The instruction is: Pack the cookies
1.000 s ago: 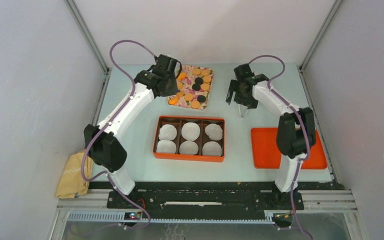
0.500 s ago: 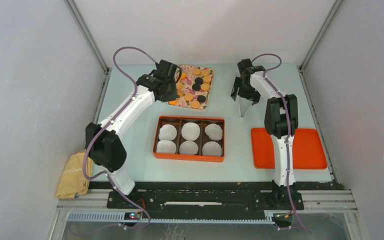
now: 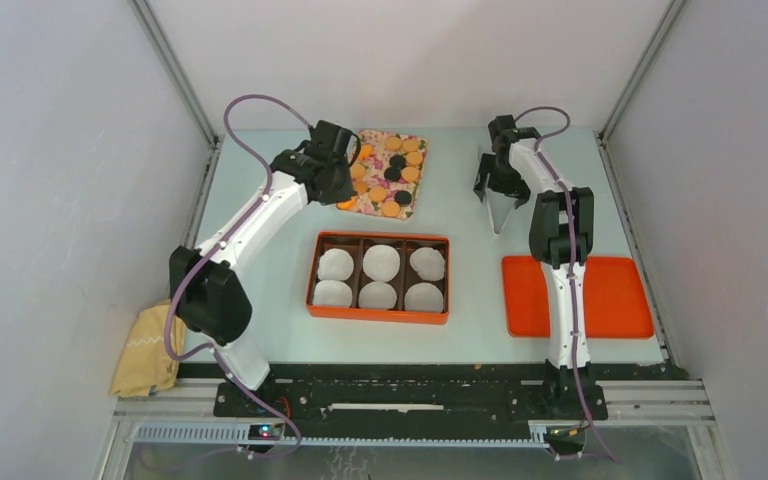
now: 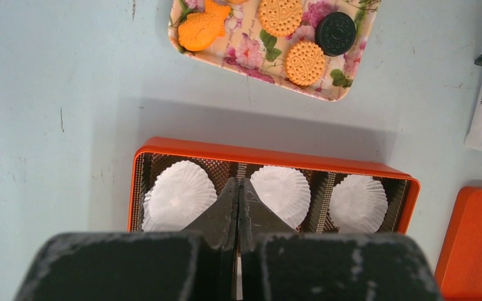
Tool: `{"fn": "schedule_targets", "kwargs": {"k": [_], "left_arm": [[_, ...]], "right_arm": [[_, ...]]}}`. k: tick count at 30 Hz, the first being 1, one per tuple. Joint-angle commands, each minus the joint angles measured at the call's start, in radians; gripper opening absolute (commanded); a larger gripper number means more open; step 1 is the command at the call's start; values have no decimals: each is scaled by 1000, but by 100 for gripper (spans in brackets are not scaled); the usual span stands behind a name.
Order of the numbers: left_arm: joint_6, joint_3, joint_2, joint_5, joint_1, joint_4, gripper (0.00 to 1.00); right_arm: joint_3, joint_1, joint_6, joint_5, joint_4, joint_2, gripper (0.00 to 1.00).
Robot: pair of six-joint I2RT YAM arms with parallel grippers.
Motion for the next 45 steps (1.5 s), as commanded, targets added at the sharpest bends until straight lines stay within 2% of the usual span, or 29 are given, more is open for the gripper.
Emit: {"fn": "schedule_targets", "kwargs": {"k": [1, 7, 10, 14, 16, 17, 18, 27, 31, 37, 42, 45], "left_arm": [[3, -30, -49, 6, 6, 14, 0], [-8, -31, -30, 17, 7, 14, 0], [-13, -31, -17, 26, 6, 14, 0], [-17, -30, -6, 32, 6, 17, 0], [-19, -31, -1, 32, 6, 17, 0], [-19, -31, -3, 31, 6, 17, 0], [-19, -31, -3, 30, 6, 17, 0], [-21, -18, 20, 67, 6, 37, 0], [3, 101, 72, 64, 12, 33, 0], [-20, 351, 223, 304, 73, 102, 0], [-80, 464, 340, 511, 85, 199, 0], [-134, 462, 383, 625, 84, 266, 0]], "right_arm": [[47, -21, -110, -5, -35, 9, 99], [53, -23, -165, -31, -36, 36, 99], [55, -18, -175, -34, -43, 53, 94], [44, -11, -175, -57, -35, 51, 66], [32, -6, -172, -59, -30, 37, 43], [15, -3, -168, -57, -22, 24, 35], [-6, 0, -164, -55, -10, -1, 33], [-205, 72, -166, -33, 33, -251, 35], [-274, 135, -196, -53, 22, -358, 36], [-417, 208, -229, -182, 60, -560, 36], [-505, 224, -244, -324, 101, -676, 35], [-529, 239, -255, -375, 120, -714, 35]]}}
